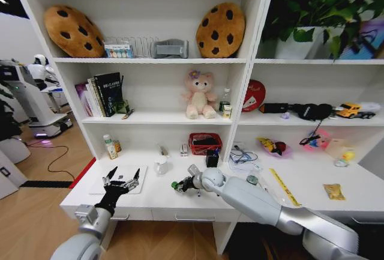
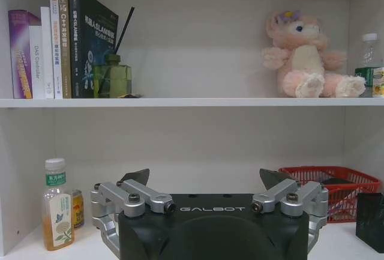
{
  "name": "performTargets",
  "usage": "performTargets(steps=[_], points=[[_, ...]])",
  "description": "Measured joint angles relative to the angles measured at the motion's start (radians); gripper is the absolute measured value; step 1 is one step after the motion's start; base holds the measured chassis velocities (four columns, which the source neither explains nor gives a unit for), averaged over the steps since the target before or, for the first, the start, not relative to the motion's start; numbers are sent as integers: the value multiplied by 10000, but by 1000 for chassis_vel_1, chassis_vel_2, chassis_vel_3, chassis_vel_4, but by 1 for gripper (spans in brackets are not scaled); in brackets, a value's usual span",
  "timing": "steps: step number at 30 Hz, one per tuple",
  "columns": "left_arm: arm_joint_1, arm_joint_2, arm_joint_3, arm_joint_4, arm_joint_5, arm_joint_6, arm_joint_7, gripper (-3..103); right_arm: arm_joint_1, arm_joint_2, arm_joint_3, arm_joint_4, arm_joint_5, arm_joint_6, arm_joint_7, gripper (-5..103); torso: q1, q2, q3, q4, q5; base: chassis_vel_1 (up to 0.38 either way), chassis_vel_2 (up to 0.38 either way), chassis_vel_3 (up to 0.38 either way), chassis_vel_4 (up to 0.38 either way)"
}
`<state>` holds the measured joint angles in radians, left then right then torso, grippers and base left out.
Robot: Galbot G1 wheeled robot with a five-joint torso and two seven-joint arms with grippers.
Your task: Organize the objects on the table.
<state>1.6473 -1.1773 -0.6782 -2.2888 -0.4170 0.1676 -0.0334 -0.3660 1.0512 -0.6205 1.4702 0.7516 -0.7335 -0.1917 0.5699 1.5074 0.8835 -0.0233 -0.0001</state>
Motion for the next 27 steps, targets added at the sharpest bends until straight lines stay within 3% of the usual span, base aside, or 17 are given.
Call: performTargets(steps=[7,17,27], points=[[0,0,0,0,0,0,0,100,-87,3,184,28,53,-16,108,33,0,0,2,3,1,0,0,0,0],[0,0,0,0,0,0,0,100,-400,82,2162,1988,-501,-47,1108,33,0,-2,2,1,1,0,0,0,0],[0,0,0,0,0,0,0,100,1023,620,3513,2413,-1085,194,1575,33,1,-1,1,1,0,0,0,0,0]])
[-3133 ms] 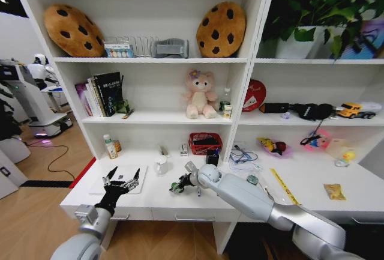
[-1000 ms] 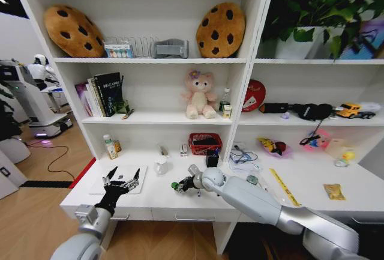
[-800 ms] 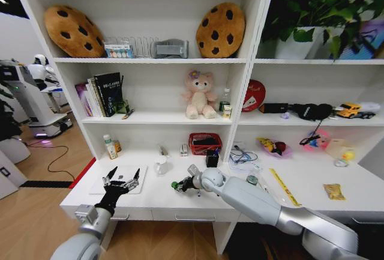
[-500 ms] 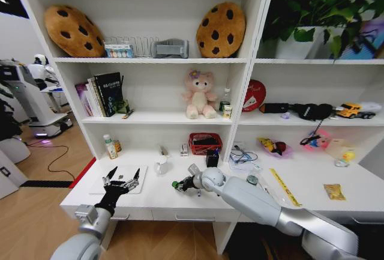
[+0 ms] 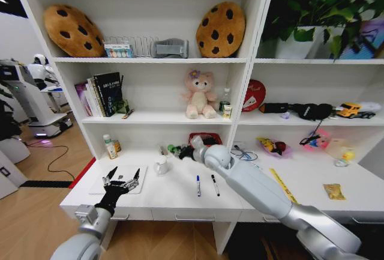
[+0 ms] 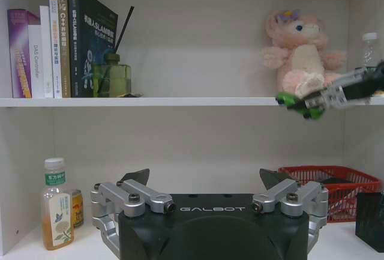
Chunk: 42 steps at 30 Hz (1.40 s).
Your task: Organize the objects on the table.
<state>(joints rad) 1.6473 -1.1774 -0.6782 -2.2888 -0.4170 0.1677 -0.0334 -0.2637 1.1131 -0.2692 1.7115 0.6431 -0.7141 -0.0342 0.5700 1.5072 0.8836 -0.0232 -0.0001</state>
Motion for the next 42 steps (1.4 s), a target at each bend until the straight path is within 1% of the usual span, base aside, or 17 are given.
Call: performTargets(steps=[3,4,6,15,17,18,20,21,23,27,32,36,37,38,39,41,42], points=[[0,0,1,0,0,0,2,100,726,859,274,-1259,-890,999,-142,33,0,0,0,0,1,0,0,0,0],[0,0,1,0,0,0,2,100,726,859,274,-1259,-890,999,-142,33,0,0,0,0,1,0,0,0,0],[0,0,0,0,0,0,0,100,1160,1411,425,-2180,-1141,1538,-282,33,1,-1,1,4,0,0,0,0,0],[0,0,0,0,0,0,1,100,1795,2507,571,-4317,-1798,2429,-402,33,1,1,1,0,0,0,0,0,0],[0,0,0,0,0,0,0,100,2059,3184,681,-5755,-2285,2927,-437,33,1,0,1,-1,0,0,0,0,0],[0,0,0,0,0,0,0,100,2059,3184,681,-5755,-2285,2927,-437,33,1,0,1,-1,0,0,0,0,0],[-1,0,0,-1,0,0,0,100,2231,3762,833,-6771,-2764,3228,-532,33,2,0,1,0,-1,0,0,0,0],[-1,0,0,-1,0,0,0,100,2231,3762,833,-6771,-2764,3228,-532,33,2,0,1,0,-1,0,0,0,0],[0,0,0,0,0,0,0,100,2411,4418,1036,-7707,-3164,3491,-566,33,1,0,1,2,-1,0,0,0,0],[0,0,0,0,0,0,0,100,2627,4958,1233,-8531,-3819,3857,-607,33,1,0,0,4,-1,0,0,0,0],[0,0,0,0,0,0,0,100,2695,5010,1312,-8738,-3957,3888,-558,33,1,0,0,3,-1,0,0,0,0],[0,0,0,0,0,0,0,100,2745,5027,1331,-8963,-4141,3896,-208,32,1,0,0,-3,0,0,0,0,0],[0,0,0,0,0,0,0,100,2747,5025,1322,-9013,-4184,3896,-104,37,1,0,0,-3,0,0,0,0,0],[0,0,0,0,0,0,0,100,2747,5025,1322,-9013,-4184,3896,-104,37,1,0,0,-3,0,0,0,0,0],[0,1,0,0,0,1,0,100,2747,5016,1313,-9043,-4242,3898,-11,47,1,0,0,-3,1,0,0,0,0],[0,0,0,0,0,0,0,100,2699,4994,1313,-9048,-4242,4085,274,58,0,0,0,0,1,0,0,0,0],[0,0,0,0,0,0,0,100,2699,4994,1313,-9048,-4242,4085,274,58,0,0,0,0,1,0,0,0,0]])
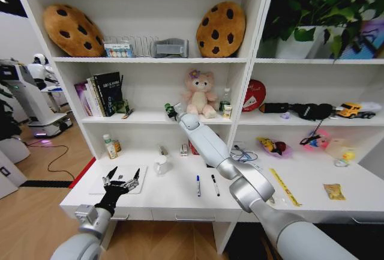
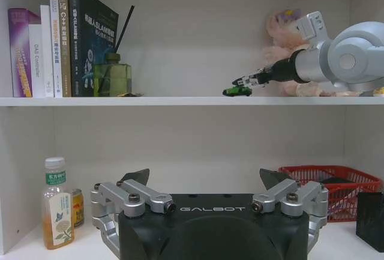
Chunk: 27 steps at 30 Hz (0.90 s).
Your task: Organize the objects on the table.
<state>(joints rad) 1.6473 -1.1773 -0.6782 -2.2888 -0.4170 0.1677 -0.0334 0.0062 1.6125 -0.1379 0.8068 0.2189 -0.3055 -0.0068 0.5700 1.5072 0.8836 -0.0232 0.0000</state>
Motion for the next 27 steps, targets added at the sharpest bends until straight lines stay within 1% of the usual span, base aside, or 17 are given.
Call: performTargets(steps=[3,4,5,6,8,9,11,12,13,14,15,17,18,19,20,22,27], points=[[0,0,0,0,0,0,0,100,-79,-15,-3,289,45,-13,250,64,0,0,0,-1,0,0,0,0,0],[0,0,0,0,0,0,0,100,-178,-91,-60,712,46,-171,534,70,0,1,0,4,0,0,0,0,0],[0,0,0,0,0,0,0,100,-306,-243,-140,1214,24,-422,945,80,0,0,0,5,0,0,0,0,0],[0,0,0,0,0,0,0,100,-306,-243,-140,1214,24,-422,945,80,0,0,0,5,0,0,0,0,0],[0,0,0,0,0,0,0,100,-688,-837,-510,2917,423,-1422,2395,90,1,0,0,-1,1,0,0,0,0],[0,0,0,0,0,0,0,100,-688,-837,-510,2917,423,-1422,2395,90,1,0,0,-1,1,0,0,0,0],[0,0,0,0,0,0,0,100,-1093,-1377,-906,4649,1462,-2275,3802,99,-2,1,-2,-3,2,0,0,0,0],[0,0,0,0,0,0,0,100,-1093,-1377,-906,4649,1462,-2275,3802,99,-2,1,-2,-3,2,0,0,0,0],[0,0,0,0,0,0,0,100,-1395,-1720,-1126,5699,2118,-2625,4694,100,-1,1,-1,-2,2,0,0,0,0],[0,0,0,0,0,1,0,100,-1553,-1864,-1240,6157,2406,-2740,5117,100,-2,1,-2,-3,2,0,0,0,0],[0,0,0,0,0,1,0,100,-1553,-1864,-1240,6157,2406,-2740,5117,100,-2,1,-2,-3,2,0,0,0,0],[1,1,1,0,0,1,1,100,-2093,-2179,-1515,7329,3258,-3030,6685,100,-2,1,-1,-1,3,0,0,0,0],[1,1,1,0,0,1,1,100,-2093,-2179,-1515,7329,3258,-3030,6685,100,-2,1,-1,-1,3,0,0,0,0],[0,0,1,0,0,1,1,100,-2343,-2252,-1587,7747,3634,-3099,7420,100,-2,1,-2,0,2,0,0,0,0],[0,0,1,0,0,1,1,100,-2343,-2252,-1587,7747,3634,-3099,7420,100,-2,1,-2,0,2,0,0,0,0],[0,0,0,0,0,1,0,100,-2992,-2452,-1650,8409,4466,-3178,8498,100,-2,2,-2,2,1,0,0,0,0],[0,0,0,0,0,1,0,100,-4439,-2799,-1399,9023,4918,-3087,8917,100,-2,1,0,-2,2,0,0,0,0]])
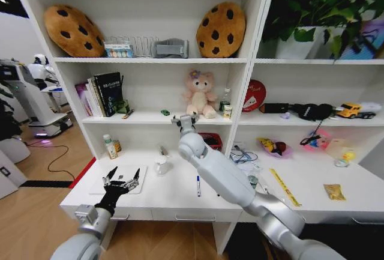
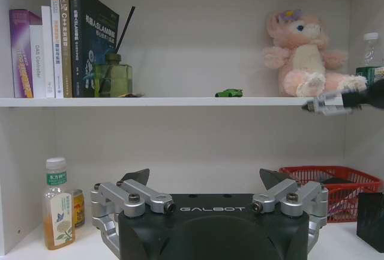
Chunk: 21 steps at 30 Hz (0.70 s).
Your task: Organize the objects on the table.
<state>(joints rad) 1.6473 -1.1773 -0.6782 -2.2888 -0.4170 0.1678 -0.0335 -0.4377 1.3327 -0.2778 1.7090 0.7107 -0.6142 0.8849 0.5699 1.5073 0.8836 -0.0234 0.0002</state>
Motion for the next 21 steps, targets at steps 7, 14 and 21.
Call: performTargets(steps=[7,14,21], points=[[0,0,0,0,0,-1,0,100,-2026,-227,1033,379,-86,469,107,100,0,0,0,0,0,0,0,0,0],[0,0,-1,0,0,-1,0,100,-3216,-94,1747,28,-652,825,-248,100,0,0,0,2,-1,0,0,0,0],[0,0,0,0,0,-2,1,100,-3894,145,1866,-284,-689,1071,-420,100,1,1,0,2,-2,0,0,0,0]])
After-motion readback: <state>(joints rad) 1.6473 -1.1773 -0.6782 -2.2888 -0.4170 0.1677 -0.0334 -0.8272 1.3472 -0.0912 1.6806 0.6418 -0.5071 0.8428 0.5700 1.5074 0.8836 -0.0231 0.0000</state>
